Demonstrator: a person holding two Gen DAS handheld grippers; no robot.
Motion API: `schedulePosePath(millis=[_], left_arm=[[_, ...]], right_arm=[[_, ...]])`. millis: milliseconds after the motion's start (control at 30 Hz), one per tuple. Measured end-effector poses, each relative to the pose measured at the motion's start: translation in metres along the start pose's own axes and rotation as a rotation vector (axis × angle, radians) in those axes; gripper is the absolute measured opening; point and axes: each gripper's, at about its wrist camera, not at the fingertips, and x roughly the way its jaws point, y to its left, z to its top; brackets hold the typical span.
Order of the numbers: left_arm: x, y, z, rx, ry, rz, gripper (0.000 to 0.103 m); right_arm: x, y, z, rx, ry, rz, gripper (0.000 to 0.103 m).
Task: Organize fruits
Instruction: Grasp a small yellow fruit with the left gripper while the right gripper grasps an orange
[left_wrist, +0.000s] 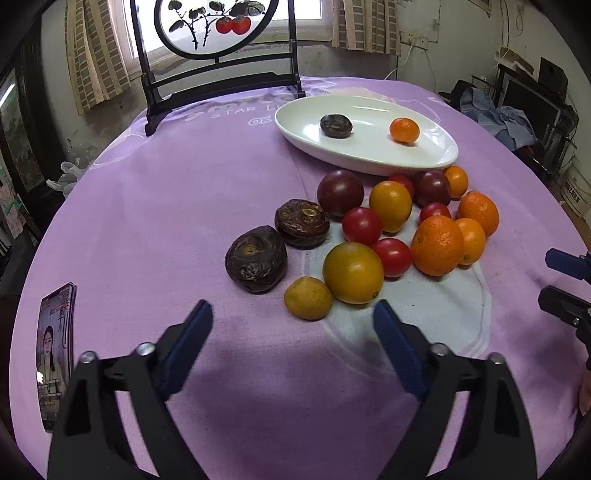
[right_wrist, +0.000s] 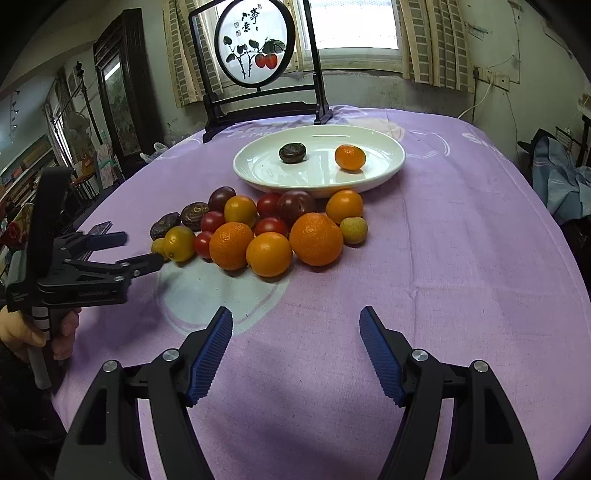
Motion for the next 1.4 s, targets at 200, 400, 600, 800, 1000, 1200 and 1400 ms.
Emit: schedulePosePath(millis=[200, 400, 600, 800, 1000, 1200, 1400], left_arm=[[0.021, -0.009, 0.008, 0.016, 0.063, -0.029, 0.055], [0.026, -0.011, 0.016, 0.012, 0.063, -0.052, 0.027], [-0.004, -0.012, 0.014, -0.014, 0.033, -0.132, 0.027], [-0.025, -0.019, 0.011, -0.004, -0.014, -0.179, 0.027], [-0.026, -0.022, 0.004, 0.004, -0.005, -0.233, 0.027], [-0.023, -0.018, 0.002, -0.018, 0.005, -0.252, 0.027], [-0.023, -0.014, 0.003, -0.032, 0.009, -0.253, 0.027]], right_arm=[[0.003, -0.004, 0.002, 0.011, 0.009, 0.016, 0.072], [0.008, -0.004, 0.002, 0.013, 0.024, 0.010, 0.072], [0.018, 0.000, 0.006, 0.006, 0.067, -0.019, 0.072], [0.048, 0.021, 0.012, -0.039, 0.157, -0.029, 0.072], [0.068, 0.038, 0.023, -0.115, 0.179, -0.072, 0.062], [0.085, 0.049, 0.040, -0.164, 0.162, -0.124, 0.060], [0.085, 0.048, 0.043, -0.159, 0.156, -0.097, 0.040]])
